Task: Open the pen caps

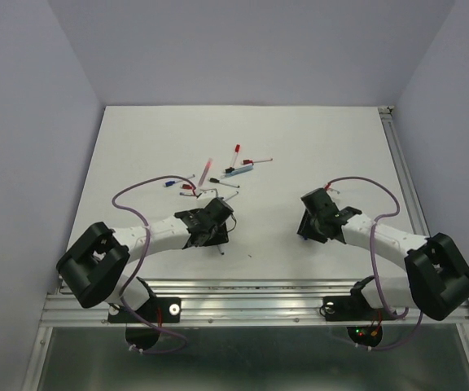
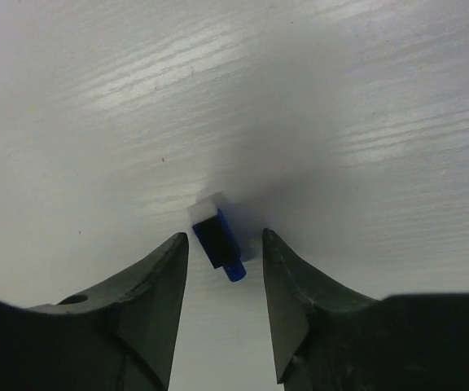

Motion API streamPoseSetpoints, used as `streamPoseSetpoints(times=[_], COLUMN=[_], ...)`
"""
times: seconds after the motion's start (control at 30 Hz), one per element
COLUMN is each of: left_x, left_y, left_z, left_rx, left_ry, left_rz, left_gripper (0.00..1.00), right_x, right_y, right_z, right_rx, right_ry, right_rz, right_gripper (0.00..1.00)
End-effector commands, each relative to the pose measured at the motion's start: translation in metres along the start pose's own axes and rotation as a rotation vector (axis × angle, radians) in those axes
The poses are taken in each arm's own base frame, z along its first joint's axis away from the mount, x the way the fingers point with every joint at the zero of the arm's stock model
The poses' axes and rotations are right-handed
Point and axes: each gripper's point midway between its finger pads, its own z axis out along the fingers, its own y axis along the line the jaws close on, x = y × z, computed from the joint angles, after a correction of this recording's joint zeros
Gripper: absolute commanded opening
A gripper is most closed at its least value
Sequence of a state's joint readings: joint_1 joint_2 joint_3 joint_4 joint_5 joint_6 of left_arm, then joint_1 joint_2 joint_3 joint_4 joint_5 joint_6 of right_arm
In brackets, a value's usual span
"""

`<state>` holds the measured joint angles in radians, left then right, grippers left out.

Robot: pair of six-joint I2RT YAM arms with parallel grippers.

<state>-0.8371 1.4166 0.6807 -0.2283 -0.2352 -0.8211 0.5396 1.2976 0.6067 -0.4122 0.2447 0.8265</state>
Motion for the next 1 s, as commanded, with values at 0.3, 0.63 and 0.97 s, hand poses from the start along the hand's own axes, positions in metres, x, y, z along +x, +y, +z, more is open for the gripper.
streamPoseSetpoints(times=[0.3,0.63,0.97], left_x=[-0.019,-0.086,-0.142], left_y=[-0.006,-0.043,-0.041], left_z=[-0.025,-0.072,-0.080], left_rx=[0.040,0.171,0.139], left_ry=[-0.043,-0.254,-0.328], left_rz=[0.041,0.120,0.120], left_gripper=[0.90,0.99,0.99], right_x=[-0.015,-0.053,-0.043], right_y=[0.002,0.041,0.050], right_z=[-0.023,-0.070,-0.076], right_rx=[-0.031,-0.255,-0.351], right_ry=[-0.070,-0.209,-0.189], right_rz=[0.009,0.015,-0.025], right_gripper=[0.73,1.00,1.00])
